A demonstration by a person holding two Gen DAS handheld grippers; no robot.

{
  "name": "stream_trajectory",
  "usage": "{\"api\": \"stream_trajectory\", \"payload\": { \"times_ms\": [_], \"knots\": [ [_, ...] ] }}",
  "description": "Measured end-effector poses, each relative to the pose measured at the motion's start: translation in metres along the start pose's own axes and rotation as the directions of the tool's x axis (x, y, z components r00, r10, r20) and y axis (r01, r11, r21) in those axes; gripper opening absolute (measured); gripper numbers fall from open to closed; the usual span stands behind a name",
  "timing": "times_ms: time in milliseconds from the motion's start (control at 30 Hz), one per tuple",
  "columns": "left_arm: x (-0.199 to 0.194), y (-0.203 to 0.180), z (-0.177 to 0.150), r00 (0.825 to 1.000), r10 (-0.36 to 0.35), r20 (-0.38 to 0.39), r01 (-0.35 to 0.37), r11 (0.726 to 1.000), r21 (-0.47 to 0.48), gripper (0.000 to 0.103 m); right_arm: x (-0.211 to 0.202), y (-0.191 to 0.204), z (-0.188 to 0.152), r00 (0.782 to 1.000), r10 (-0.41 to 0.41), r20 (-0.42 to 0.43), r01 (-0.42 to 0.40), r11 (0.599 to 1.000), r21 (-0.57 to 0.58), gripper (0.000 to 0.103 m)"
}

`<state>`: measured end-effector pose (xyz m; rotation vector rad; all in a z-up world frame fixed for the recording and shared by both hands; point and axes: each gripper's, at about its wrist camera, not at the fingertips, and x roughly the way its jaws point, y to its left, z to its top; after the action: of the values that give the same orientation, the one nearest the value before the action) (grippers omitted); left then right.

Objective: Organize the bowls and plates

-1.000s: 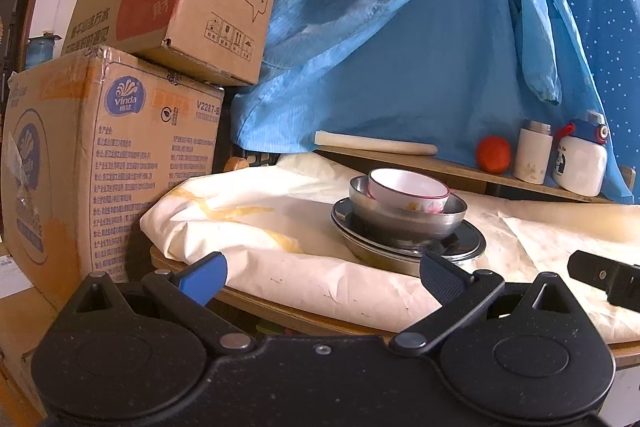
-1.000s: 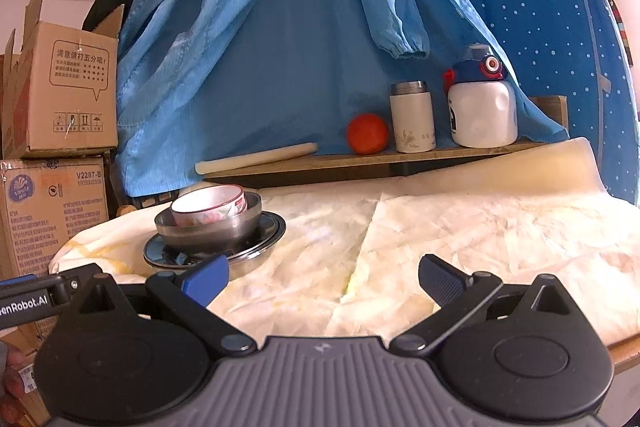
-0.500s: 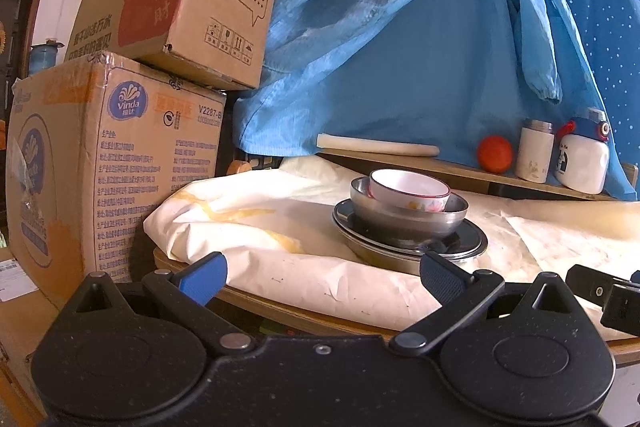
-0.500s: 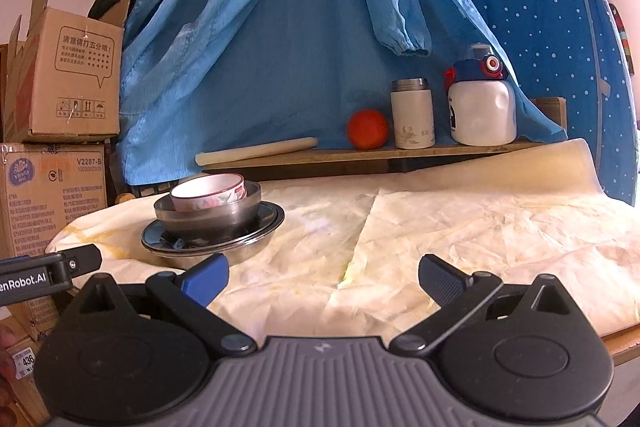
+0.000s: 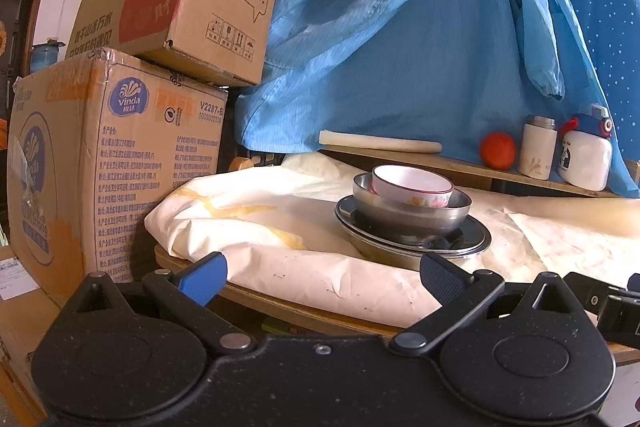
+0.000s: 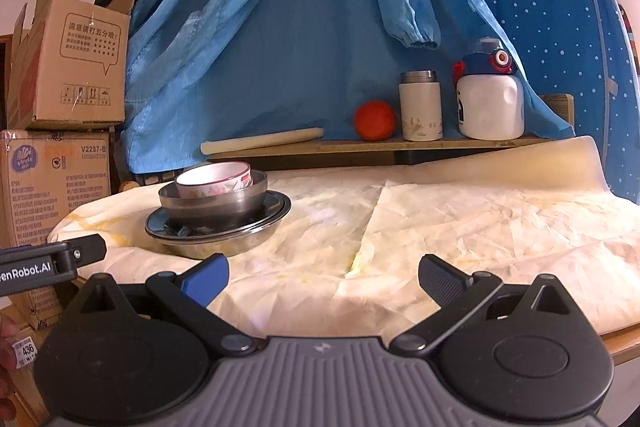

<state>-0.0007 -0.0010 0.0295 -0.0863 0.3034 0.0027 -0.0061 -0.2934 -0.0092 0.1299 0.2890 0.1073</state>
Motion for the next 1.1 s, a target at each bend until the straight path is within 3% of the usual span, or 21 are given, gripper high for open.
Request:
{"api": "stream_trajectory", "payload": {
  "times_ms": [1100],
  "knots": [
    [0.0014, 0.0004, -0.0021, 1.0, -0.001, -0.005, 0.001, 1.0, 0.002, 0.102, 0.0006, 0.001, -0.0007, 1.0, -0.003, -0.005, 0.003, 1.0, -0.006, 0.103]
  ]
}}
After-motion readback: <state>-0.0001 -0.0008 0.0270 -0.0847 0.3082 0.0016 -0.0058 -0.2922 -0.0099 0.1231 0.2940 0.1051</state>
